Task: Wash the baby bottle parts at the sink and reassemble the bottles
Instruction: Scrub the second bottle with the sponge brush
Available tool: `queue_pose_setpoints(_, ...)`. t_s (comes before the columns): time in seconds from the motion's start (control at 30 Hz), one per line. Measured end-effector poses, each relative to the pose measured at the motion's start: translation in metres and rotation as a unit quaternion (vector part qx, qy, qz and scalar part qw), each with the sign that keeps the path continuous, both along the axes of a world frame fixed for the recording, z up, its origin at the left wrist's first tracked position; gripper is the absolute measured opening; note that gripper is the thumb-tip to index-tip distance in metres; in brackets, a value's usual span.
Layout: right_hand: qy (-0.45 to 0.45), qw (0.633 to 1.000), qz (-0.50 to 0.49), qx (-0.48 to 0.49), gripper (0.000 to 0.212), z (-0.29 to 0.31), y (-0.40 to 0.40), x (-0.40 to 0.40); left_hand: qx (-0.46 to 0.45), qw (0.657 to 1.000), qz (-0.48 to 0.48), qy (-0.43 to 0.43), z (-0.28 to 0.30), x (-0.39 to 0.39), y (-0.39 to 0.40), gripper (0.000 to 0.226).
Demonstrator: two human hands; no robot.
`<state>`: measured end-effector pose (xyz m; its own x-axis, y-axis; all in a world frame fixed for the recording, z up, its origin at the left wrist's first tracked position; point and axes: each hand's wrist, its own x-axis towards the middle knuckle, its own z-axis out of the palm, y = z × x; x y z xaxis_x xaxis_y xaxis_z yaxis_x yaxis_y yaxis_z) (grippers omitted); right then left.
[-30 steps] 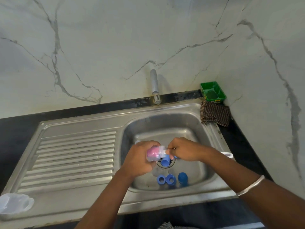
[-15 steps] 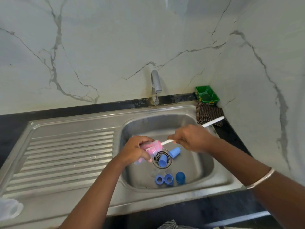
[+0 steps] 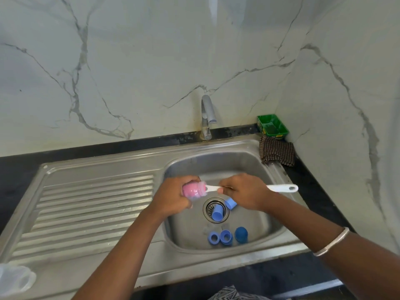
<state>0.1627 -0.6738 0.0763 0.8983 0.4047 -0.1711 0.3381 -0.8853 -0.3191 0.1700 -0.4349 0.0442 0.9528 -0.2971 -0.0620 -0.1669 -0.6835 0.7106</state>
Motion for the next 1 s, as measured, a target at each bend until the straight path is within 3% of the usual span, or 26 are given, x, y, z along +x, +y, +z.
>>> queue_pose_setpoints(0.1, 0.189, 0.965, -0.083, 0.164, 0.02, 0.007, -0.003, 0.007, 0.019, 0.987, -0.068, -0.144, 0.005, -0.002, 0.002, 0.058)
queue_pose_setpoints(0.2, 0.38, 0.884, -0.171, 0.211, 0.028, 0.019, -0.013, 0.013, 0.06, 0.958, -0.065, -0.271, 0.005, -0.004, 0.0, 0.06)
queue_pose_setpoints(0.27, 0.446, 0.847, -0.196, 0.213, 0.031, 0.021, -0.017, 0.014, 0.091, 0.938, -0.07, -0.327, 0.002, -0.004, -0.004, 0.059)
queue_pose_setpoints(0.33, 0.445, 0.85, -0.204, 0.196, 0.031, 0.021, -0.011, 0.012, 0.105, 0.927, -0.095, -0.346, 0.001, -0.006, -0.013, 0.057)
queue_pose_setpoints(0.5, 0.163, 0.969, -0.132, 0.129, 0.022, 0.013, 0.012, 0.005, 0.085, 0.945, -0.097, -0.299, -0.001, -0.004, -0.022, 0.056)
queue_pose_setpoints(0.63, 0.001, 0.998, -0.066, 0.024, 0.025, 0.014, 0.0, -0.004, -0.033, 0.989, -0.051, -0.138, 0.001, 0.004, -0.001, 0.059)
queue_pose_setpoints(0.7, -0.086, 0.996, -0.014, -0.029, 0.031, 0.012, -0.01, -0.005, -0.058, 0.996, -0.01, -0.071, 0.005, 0.002, 0.004, 0.066)
queue_pose_setpoints(0.77, -0.197, 0.979, 0.058, -0.022, 0.026, 0.01, -0.017, -0.005, -0.067, 0.998, 0.004, 0.007, 0.008, 0.002, 0.004, 0.069)
queue_pose_setpoints(0.87, -0.337, 0.931, 0.137, 0.007, 0.022, 0.006, -0.028, -0.005, -0.111, 0.981, -0.029, 0.154, 0.013, 0.007, 0.004, 0.05)
queue_pose_setpoints(1.0, -0.398, 0.898, 0.189, -0.009, 0.042, -0.007, -0.028, -0.005, -0.132, 0.96, -0.071, 0.236, 0.016, 0.007, -0.008, 0.033)
